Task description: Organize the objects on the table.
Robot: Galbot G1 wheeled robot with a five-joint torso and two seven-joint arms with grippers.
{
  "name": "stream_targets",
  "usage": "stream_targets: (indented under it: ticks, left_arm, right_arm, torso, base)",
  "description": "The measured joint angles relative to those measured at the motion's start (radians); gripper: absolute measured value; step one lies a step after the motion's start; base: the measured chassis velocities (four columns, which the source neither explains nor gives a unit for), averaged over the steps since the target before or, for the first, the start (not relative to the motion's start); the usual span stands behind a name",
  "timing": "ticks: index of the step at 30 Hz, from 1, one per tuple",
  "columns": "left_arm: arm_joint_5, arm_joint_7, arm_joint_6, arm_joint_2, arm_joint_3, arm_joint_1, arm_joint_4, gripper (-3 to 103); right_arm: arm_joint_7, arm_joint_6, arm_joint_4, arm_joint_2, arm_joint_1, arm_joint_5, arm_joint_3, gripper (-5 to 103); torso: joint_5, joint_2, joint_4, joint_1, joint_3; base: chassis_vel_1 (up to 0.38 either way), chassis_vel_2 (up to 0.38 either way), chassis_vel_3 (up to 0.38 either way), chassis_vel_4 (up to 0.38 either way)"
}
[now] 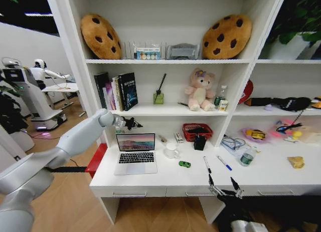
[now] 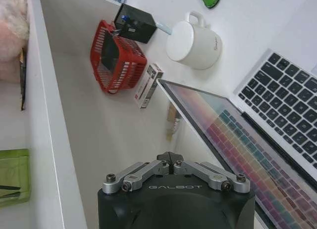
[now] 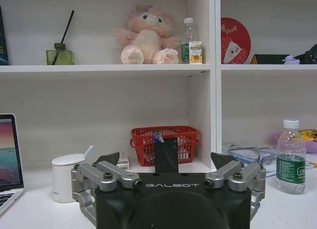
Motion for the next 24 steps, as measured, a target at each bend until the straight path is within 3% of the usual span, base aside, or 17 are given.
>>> stream_targets:
  ticks: [11,14,15,17,19,24]
  left_arm:
    - [-0.056,0.114,0.034,0.049,0.048,-0.020,-0.020,0]
    - [-0.165,0.150,0.079,0.090,0.071,-0.015,-0.075,0]
    - [-0.165,0.150,0.079,0.090,0.071,-0.015,-0.075,0]
    - [-0.226,0.159,0.115,0.133,0.096,-0.011,-0.142,0]
    - [-0.236,0.162,0.127,0.150,0.101,-0.008,-0.173,0]
    - [-0.269,0.161,0.208,0.250,0.119,0.033,-0.415,0]
  right_arm:
    - [0.003,0.007,-0.013,0.024,0.017,0.012,-0.003,100]
    - [0.003,0.013,-0.019,0.024,0.013,0.013,-0.003,100]
    - [0.003,0.013,-0.019,0.024,0.013,0.013,-0.003,100]
    - [0.003,0.016,-0.025,0.022,0.015,0.013,-0.002,100]
    - [0.003,0.016,-0.026,0.021,0.017,0.013,-0.003,100]
    - [0.003,0.012,-0.022,0.023,0.025,0.010,-0.015,100]
  torso:
    - [-0.0002,0.000,0.0001,0.000,0.000]
    - [-0.0004,0.000,-0.0001,0.000,0.000]
    - [-0.0004,0.000,-0.0001,0.000,0.000]
    - [-0.0002,0.000,-0.0002,0.000,0.000]
    - [-0.0002,0.000,0.0000,0.000,0.000]
    - [0.0000,0.000,-0.0001,0.000,0.000]
  base:
    - [0.000,0.000,0.000,0.000]
    - [0.000,0.000,0.000,0.000]
    - [0.000,0.000,0.000,0.000]
    - [0.000,0.000,0.000,0.000]
    - [0.000,0.000,0.000,0.000]
    - [0.000,0.000,0.000,0.000]
